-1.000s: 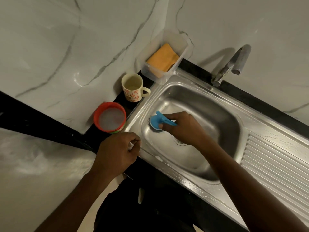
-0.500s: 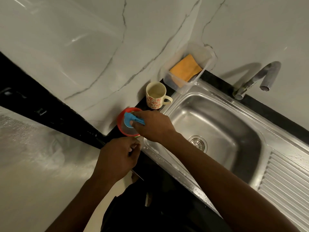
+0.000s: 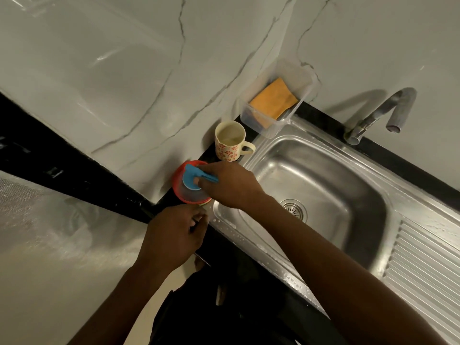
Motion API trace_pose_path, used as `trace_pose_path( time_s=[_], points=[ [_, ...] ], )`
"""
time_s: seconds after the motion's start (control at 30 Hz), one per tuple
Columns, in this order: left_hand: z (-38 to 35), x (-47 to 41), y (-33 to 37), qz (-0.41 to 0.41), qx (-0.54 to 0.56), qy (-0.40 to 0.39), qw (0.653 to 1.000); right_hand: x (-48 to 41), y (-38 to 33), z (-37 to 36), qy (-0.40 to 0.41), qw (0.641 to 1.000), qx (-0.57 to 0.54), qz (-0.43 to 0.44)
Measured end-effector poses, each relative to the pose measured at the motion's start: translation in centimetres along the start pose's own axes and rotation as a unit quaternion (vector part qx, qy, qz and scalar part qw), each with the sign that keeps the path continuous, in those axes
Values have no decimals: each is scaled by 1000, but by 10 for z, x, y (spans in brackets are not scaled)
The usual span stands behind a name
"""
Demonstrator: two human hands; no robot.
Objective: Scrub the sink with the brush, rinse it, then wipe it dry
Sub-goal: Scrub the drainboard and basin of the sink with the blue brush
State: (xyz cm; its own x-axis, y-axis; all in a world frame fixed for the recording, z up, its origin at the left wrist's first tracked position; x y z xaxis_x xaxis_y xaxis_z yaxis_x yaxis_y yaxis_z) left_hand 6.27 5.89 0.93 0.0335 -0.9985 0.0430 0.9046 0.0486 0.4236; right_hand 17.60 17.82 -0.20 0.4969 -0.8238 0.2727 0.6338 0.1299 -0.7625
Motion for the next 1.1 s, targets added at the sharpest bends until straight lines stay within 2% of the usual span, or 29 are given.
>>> trace_pose_path(
  time_s=[0.13, 0.3, 0.4, 0.57, 0.63, 0.77, 0.83, 0.9, 0.93, 1.0, 1.03, 1.07, 1.1],
  points=[
    [-7, -8, 13, -16, 6, -19, 1000, 27, 28, 38, 24, 992, -119, -36],
    [-22, -18, 31, -44, 19, -61, 997, 83, 115, 77, 83, 972, -179, -130],
    [-30, -24, 45, -73, 7, -68, 995, 106, 182, 78, 104, 965, -138, -198],
    [-48, -36, 66, -121, -14, -76, 990, 105, 272, 26, 58, 961, -22, -271],
    [-56, -40, 72, -133, -20, -84, 987, 94, 286, -1, 35, 966, 19, -257],
    [-72, -48, 81, -142, -11, -113, 983, 66, 288, -34, 17, 978, 107, -176],
    [-78, -51, 86, -146, -8, -122, 982, 54, 294, -28, 62, 981, 82, -165],
    [-84, -55, 90, -151, -16, -125, 981, 49, 310, -3, 154, 966, 26, -209],
    [-86, -56, 92, -153, -19, -126, 980, 53, 326, 15, 222, 944, 2, -244],
    [-88, -58, 93, -156, -17, -130, 979, 74, 358, 48, 351, 876, -60, -325],
    [-89, -59, 93, -158, -16, -131, 979, 83, 370, 56, 393, 841, -99, -358],
    [-91, -60, 93, -161, -17, -132, 978, 87, 378, 56, 415, 821, -129, -370],
    [-93, -61, 94, -164, -18, -135, 977, 85, 378, 52, 417, 822, -147, -359]
  ],
)
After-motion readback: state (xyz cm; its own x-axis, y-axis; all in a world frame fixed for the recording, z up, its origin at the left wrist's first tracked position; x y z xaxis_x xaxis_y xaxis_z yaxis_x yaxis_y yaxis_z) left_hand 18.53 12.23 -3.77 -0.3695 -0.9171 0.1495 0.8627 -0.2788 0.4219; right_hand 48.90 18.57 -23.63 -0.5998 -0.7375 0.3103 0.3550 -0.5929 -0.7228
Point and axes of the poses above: each hand's wrist, its own x-axis away from the middle knuckle, its own z-axis out of the back of the hand, y = z × x, the point moved 7 cm from there along -x, towards the middle knuckle, and after that the axes turned 14 degrees about -x, right-handed, at the moved point
